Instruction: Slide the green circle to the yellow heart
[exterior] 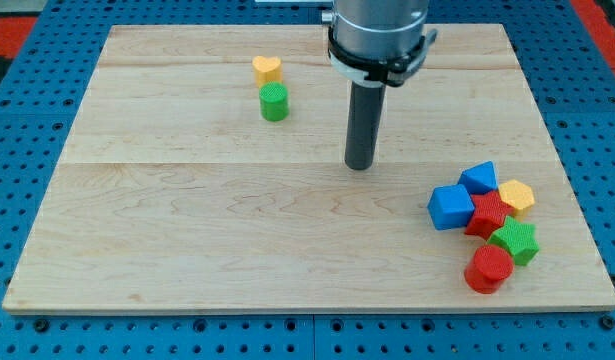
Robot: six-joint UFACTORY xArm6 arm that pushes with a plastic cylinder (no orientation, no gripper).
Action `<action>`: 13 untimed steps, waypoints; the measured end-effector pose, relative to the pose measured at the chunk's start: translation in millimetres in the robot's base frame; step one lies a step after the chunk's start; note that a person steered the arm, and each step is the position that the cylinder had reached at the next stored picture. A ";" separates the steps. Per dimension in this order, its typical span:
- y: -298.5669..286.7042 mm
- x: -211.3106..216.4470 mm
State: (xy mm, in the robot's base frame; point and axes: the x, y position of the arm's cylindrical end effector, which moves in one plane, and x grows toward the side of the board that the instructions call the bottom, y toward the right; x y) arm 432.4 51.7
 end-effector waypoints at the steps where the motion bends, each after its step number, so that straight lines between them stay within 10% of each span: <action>1: -1.7 -12.1; 13: -147.5 -106.5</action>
